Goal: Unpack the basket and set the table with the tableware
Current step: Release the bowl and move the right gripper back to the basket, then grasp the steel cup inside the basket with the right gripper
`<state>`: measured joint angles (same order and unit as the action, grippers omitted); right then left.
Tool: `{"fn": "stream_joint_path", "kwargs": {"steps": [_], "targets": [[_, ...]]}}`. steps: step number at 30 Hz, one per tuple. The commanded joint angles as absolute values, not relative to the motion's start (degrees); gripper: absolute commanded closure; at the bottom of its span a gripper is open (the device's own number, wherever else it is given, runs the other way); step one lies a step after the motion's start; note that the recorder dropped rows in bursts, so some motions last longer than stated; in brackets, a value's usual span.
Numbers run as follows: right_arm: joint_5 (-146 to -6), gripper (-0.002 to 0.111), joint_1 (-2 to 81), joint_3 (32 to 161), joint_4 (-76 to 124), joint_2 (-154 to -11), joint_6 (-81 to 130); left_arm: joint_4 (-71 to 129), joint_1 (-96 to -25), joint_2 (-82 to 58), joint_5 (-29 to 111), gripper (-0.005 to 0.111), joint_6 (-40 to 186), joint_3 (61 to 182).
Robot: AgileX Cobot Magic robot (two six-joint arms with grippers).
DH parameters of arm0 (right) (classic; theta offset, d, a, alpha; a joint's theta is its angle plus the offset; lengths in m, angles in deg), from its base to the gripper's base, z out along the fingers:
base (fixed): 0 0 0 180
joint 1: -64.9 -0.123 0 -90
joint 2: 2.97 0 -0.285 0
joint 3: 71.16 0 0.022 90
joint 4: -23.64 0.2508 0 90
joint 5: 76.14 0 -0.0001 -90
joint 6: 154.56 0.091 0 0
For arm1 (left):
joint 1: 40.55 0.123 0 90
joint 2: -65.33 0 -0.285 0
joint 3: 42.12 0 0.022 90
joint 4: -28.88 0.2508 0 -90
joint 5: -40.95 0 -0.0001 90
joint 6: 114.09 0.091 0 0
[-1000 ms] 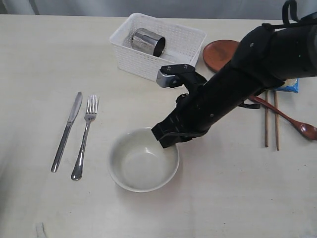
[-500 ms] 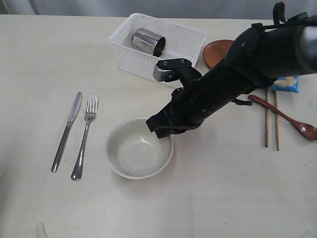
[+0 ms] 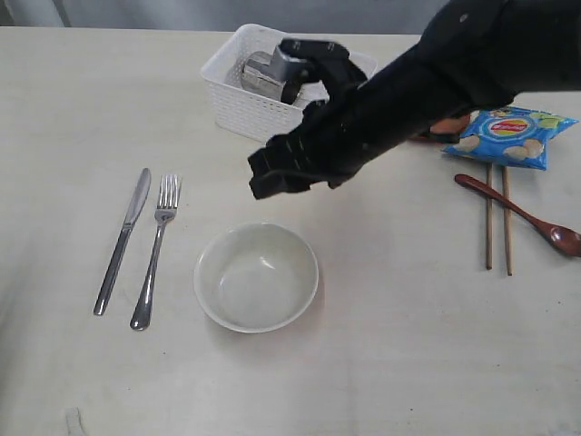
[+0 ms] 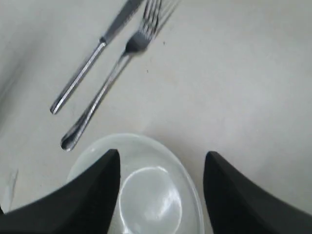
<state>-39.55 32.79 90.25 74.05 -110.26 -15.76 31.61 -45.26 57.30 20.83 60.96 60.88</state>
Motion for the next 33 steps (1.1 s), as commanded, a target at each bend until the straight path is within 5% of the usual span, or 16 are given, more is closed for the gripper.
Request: {"fn": "stream_joint_path", "kwargs": {"steps": [1, 11, 33], "targets": [[-39.7, 0.058, 32.8, 95.2, 64.7, -106.1, -5.1, 32.1, -45.1, 57.5, 21.3, 0.107, 61.2, 60.7], [-39.6, 0.061, 38.1, 129.1, 59.1, -125.7, 36.2, 32.1, -45.1, 57.5, 21.3, 0.107, 61.2, 60.7], [-30.0, 0.065, 39.1, 142.5, 36.9, -140.9, 63.8, 32.1, -45.1, 57.5, 21.3, 0.107, 61.2, 60.7]]}}
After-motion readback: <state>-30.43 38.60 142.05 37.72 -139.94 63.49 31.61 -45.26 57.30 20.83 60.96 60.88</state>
